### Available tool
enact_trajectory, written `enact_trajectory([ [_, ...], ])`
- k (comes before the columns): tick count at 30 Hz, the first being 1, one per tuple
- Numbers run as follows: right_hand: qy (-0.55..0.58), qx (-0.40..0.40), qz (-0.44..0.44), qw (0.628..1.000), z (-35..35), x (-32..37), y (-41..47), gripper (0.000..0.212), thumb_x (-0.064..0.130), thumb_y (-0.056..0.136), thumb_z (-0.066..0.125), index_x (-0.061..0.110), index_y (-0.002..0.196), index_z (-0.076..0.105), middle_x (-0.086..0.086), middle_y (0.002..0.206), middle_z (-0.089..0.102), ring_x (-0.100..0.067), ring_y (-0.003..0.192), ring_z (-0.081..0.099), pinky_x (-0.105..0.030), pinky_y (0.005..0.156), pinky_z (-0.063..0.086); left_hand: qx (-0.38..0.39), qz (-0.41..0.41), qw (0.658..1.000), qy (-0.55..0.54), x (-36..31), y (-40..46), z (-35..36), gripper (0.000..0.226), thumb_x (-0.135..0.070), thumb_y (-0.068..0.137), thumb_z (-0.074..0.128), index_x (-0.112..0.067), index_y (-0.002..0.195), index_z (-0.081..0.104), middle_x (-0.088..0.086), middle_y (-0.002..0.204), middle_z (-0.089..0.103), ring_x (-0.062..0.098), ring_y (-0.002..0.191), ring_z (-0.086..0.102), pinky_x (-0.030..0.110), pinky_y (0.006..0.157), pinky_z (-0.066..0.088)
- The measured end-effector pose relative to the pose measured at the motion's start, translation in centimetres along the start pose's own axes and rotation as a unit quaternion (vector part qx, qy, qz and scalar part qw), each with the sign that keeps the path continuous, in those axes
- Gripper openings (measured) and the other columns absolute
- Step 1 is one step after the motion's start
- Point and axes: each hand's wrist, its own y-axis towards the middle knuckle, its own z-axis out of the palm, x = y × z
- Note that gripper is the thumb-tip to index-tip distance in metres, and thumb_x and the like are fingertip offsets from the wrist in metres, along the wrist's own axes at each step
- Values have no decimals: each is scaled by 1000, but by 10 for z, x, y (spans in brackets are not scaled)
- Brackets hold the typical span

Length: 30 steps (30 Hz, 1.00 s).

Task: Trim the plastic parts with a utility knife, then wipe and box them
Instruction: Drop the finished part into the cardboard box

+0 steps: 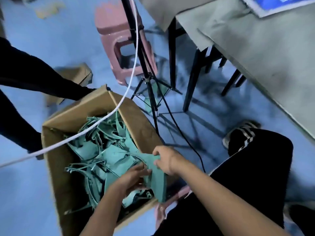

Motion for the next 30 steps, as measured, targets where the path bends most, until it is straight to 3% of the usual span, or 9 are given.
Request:
enact_trajectory([
  [5,17,116,-19,993,52,19,22,73,24,103,66,19,164,27,-11,162,41,-30,139,51,-32,105,47,-156,-52,984,-73,54,4,-49,14,-15,97,65,-19,111,66,5,99,75,22,87,68,33,76,54],
  [9,-4,153,-2,988,54,13,25,83,34,101,68,17,166,18,-10,166,36,-30,148,41,-34,116,39,-262,-91,955,101,74,17,-67,22,-12,100,64,0,119,66,10,81,66,14,66,60,24,57,44],
  [12,-18,141,20,990,45,-1,23,67,39,106,59,12,161,32,-11,163,39,-31,145,44,-34,113,40,-334,-133,917,174,78,25,-61,46,-23,96,66,7,130,60,26,115,68,36,103,66,35,85,52],
  [15,-5,99,25,995,33,-7,14,56,39,107,55,10,153,43,-13,155,47,-32,137,50,-37,110,44,-399,-35,899,179,48,21,-27,38,-26,90,61,4,112,66,29,105,69,43,97,66,42,78,54],
  [17,24,39,6,999,16,-7,1,50,37,106,57,14,149,48,-10,151,52,-29,135,52,-36,108,45,-431,119,880,160,11,14,11,24,-15,88,58,3,101,66,23,90,68,42,90,66,43,69,48],
  [20,68,-134,-75,986,-26,-4,-35,25,25,103,59,14,125,64,-10,125,69,-29,116,64,-43,100,53,-386,366,839,116,-58,-3,77,11,-4,93,64,-11,101,68,5,93,69,30,92,66,32,78,45],
  [23,87,-334,-169,923,-82,-11,-96,27,16,102,53,19,125,67,-6,120,73,-26,110,67,-40,97,54,-293,552,777,69,-130,-38,154,13,-18,96,56,-29,99,63,-12,93,69,15,87,66,27,82,50],
  [26,142,-475,-235,836,-132,-30,-180,32,10,100,57,25,127,65,2,117,74,-16,103,70,-33,90,57,-196,676,708,55,-182,-85,235,17,-25,99,51,-36,102,63,-15,92,70,6,83,67,17,77,51],
  [30,185,-618,-220,732,-181,-80,-284,23,11,96,60,23,112,71,7,96,77,-10,81,73,-34,72,60,-12,736,674,66,-212,-142,361,17,-26,98,48,-36,99,61,-8,88,67,18,79,67,34,72,53],
])
